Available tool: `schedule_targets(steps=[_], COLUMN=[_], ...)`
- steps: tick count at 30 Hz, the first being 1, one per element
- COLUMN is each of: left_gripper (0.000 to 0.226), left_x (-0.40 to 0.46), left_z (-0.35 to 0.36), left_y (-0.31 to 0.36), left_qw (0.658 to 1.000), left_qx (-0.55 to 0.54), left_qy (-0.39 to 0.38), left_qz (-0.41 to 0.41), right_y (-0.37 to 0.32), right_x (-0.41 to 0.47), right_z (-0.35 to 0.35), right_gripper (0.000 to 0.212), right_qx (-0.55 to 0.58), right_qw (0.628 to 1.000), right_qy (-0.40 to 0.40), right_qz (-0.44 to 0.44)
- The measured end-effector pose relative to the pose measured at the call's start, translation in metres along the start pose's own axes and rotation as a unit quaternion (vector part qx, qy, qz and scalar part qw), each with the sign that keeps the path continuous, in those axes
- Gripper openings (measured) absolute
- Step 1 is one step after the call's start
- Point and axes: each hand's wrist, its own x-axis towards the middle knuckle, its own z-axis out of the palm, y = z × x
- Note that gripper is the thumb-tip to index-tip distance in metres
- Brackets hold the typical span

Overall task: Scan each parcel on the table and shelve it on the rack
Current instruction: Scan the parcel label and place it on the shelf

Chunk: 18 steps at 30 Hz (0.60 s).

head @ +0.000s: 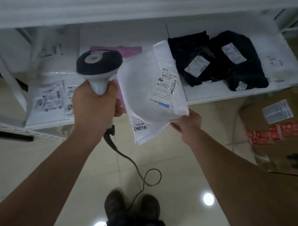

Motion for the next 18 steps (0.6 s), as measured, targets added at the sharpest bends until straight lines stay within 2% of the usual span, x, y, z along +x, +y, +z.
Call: schedule_targets(steps=[9,13,18], left_gripper=[0.026,0.025,0.023], left_x=[0.048,0.081,0.123], left_z=[0.044,0.072,0.106], left_y=[-0.016,-0.024,-0.032], left_qw=[0.997,0.996,0.993], left_qx=[-0.008,-0.013,-0.040], left_qy=[-0.052,-0.043,-0.012], left_qz=[0.065,0.083,0.110], right_y=[-0.033,-0.054,-0.082], right_x=[0.062,0.096,0.139], right_z=[0.050,0.077,0.101], right_gripper=[0.042,0.039,0.034], right_qx=[0.076,0.128,0.138], right_qw=[0.996,0.990,0.984], right_qy=[-0.005,-0.027,-0.058], right_qz=[-0.045,-0.058,-0.092])
